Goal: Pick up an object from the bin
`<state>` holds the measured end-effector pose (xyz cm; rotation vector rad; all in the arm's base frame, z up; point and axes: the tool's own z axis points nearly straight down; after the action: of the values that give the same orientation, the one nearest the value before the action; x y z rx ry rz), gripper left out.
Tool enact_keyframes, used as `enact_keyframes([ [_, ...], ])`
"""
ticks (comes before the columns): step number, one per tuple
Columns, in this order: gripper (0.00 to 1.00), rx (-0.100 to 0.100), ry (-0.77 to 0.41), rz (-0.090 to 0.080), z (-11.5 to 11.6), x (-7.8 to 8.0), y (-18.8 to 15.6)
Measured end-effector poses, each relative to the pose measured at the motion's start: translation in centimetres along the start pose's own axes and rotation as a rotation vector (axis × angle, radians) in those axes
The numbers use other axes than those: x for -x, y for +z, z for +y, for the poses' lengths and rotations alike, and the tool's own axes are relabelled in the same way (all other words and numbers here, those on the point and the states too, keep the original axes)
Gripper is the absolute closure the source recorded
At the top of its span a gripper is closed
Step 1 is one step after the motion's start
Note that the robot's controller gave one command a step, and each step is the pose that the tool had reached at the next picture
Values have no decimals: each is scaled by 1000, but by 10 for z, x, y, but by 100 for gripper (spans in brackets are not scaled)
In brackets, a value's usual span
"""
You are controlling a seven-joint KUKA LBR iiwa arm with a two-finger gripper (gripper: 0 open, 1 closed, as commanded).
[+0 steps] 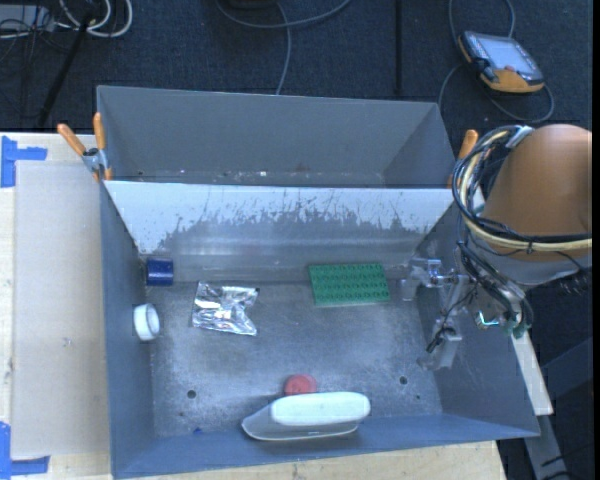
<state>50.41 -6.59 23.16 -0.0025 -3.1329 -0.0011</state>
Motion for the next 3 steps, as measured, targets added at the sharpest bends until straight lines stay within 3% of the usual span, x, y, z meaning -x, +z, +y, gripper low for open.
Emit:
enact_keyframes([
  [1,0,2,-91,-11,94,103,70],
  [2,0,-2,96,-8,0,93,79],
  [3,0,0,85,-3,17,117,156],
])
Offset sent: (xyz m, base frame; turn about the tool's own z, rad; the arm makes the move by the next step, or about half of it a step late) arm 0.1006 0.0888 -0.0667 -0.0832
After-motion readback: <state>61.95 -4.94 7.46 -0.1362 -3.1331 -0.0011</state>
